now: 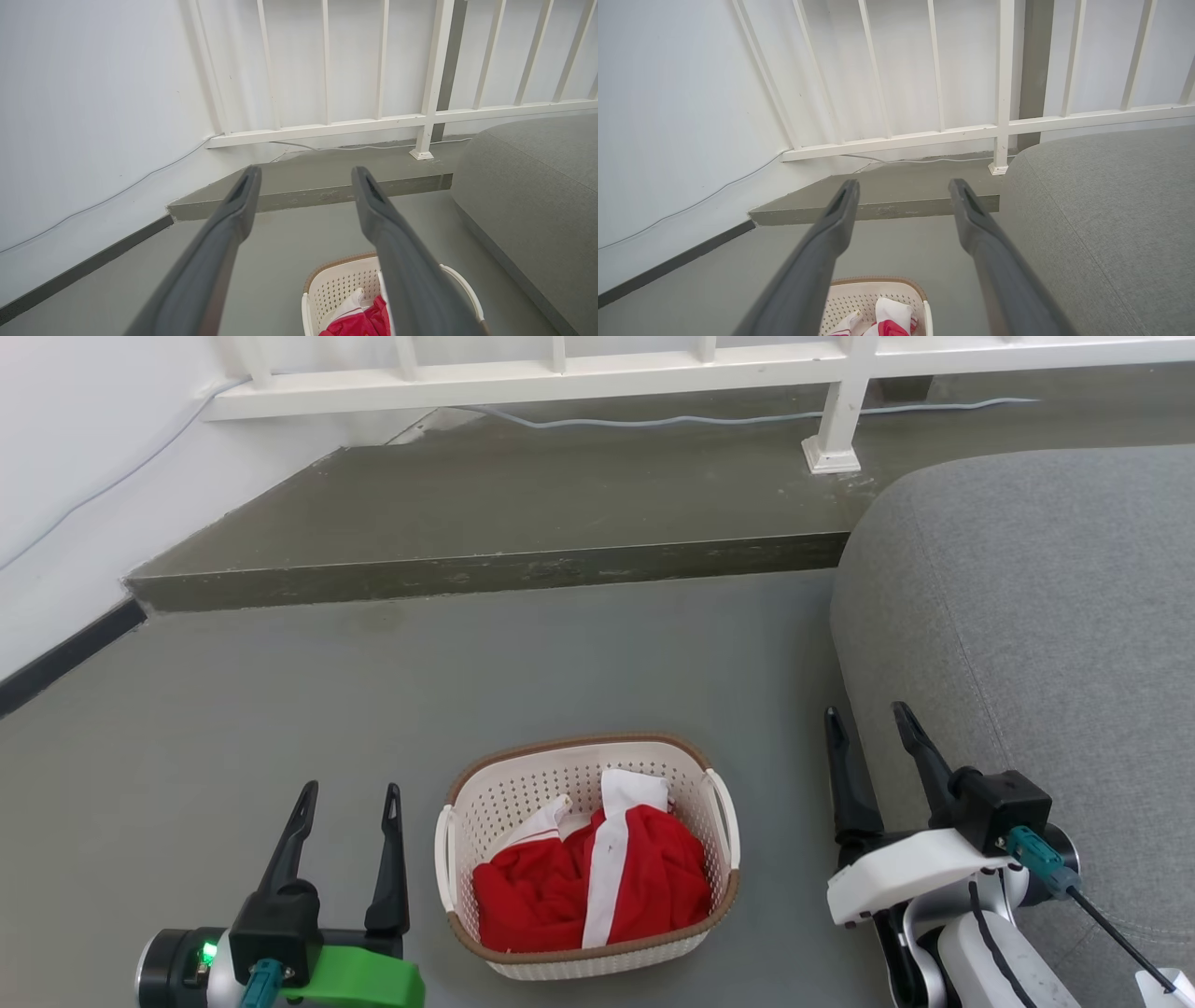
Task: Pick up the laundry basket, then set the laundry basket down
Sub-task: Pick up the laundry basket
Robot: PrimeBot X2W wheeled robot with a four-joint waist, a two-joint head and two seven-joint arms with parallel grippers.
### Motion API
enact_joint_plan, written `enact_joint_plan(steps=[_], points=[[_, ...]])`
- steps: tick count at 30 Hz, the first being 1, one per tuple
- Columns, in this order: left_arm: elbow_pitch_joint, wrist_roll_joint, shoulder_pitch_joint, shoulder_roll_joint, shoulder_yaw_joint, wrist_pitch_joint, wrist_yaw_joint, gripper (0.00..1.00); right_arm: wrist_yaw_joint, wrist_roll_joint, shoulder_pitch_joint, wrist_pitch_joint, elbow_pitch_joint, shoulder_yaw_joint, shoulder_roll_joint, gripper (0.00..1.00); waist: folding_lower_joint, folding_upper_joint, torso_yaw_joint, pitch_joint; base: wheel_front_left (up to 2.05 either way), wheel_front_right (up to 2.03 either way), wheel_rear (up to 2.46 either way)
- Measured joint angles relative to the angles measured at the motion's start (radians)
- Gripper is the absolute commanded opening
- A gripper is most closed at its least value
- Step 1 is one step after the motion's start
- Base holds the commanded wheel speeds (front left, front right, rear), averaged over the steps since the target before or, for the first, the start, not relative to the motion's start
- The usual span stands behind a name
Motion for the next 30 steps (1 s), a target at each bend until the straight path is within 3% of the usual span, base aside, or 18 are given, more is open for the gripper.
enact_joint_plan(steps=[19,30], points=[[0.000,0.000,0.000,-0.002,0.003,0.000,0.000,1.00,0.000,0.001,0.000,0.000,-0.009,0.004,0.000,1.00,0.0000,0.0000,0.002,0.012,0.00,0.00,0.00],[-0.009,0.000,-0.003,-0.003,0.003,0.000,0.000,1.00,0.000,0.008,-0.004,0.000,-0.027,-0.002,0.000,1.00,0.0000,0.0000,0.003,0.080,0.00,0.00,0.00]])
